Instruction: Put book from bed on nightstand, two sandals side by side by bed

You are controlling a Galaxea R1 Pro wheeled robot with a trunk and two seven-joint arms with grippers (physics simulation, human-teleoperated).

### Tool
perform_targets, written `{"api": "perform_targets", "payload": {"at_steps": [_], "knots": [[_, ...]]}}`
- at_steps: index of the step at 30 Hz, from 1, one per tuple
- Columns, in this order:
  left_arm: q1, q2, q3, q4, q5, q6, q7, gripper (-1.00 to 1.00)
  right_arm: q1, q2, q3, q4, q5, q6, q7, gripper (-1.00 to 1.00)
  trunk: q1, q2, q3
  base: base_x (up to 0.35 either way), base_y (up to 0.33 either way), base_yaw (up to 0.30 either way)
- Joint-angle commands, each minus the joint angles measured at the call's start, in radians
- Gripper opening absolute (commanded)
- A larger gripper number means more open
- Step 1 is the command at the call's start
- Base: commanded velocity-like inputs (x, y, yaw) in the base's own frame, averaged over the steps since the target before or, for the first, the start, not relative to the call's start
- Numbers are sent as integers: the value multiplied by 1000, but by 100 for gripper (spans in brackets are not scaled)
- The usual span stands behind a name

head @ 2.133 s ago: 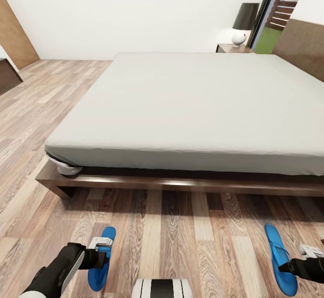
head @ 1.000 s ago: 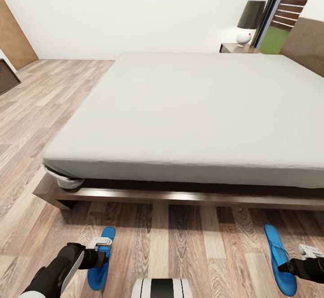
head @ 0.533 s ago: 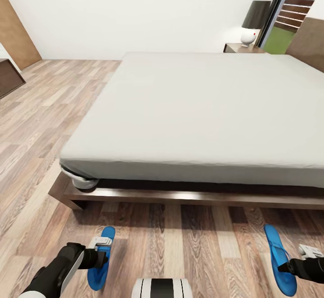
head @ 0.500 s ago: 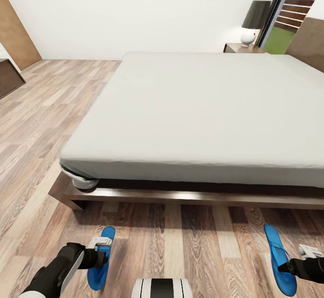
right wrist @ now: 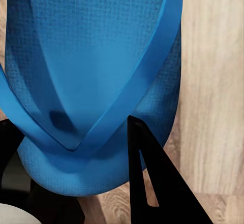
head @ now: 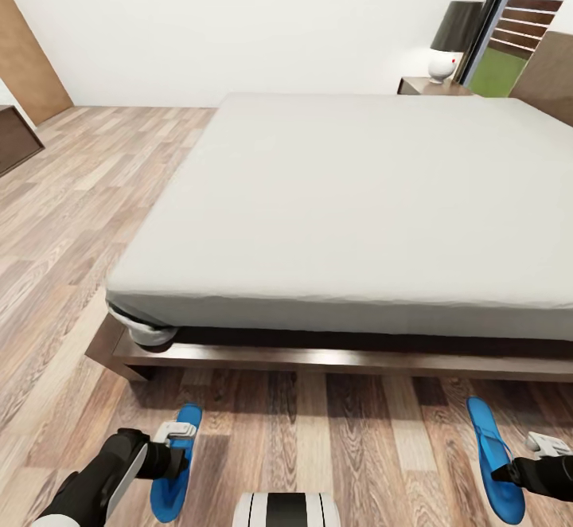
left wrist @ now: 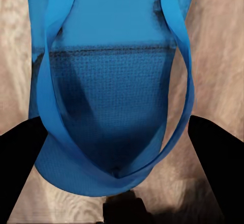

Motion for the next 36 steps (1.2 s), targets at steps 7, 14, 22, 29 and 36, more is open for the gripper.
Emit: {"api": "perform_targets", "payload": {"at_steps": [7,14,22,29,36], "knots": [[0,1,-3,-45,6,86,1,-100,0,0,-1,-1,-6,8,-1,-100,0,0,-1,1,0,0],[-1,2,-3,-49,7,89,0,-100,-1,0,-1,-1,-6,8,-1,-100,0,0,-1,0,0,0],[-1,1,-3,-49,7,88,-1,-100,0,0,-1,-1,-6,8,-1,-100,3,-2,-28,0,0,0],[0,0,-3,-49,7,87,-1,-100,0,0,-1,-1,-6,8,-1,-100,6,-4,-55,0,0,0],[0,-2,-3,-49,7,83,1,-100,-1,0,-1,-1,-6,8,-1,-100,9,-5,-82,0,0,0]]}}
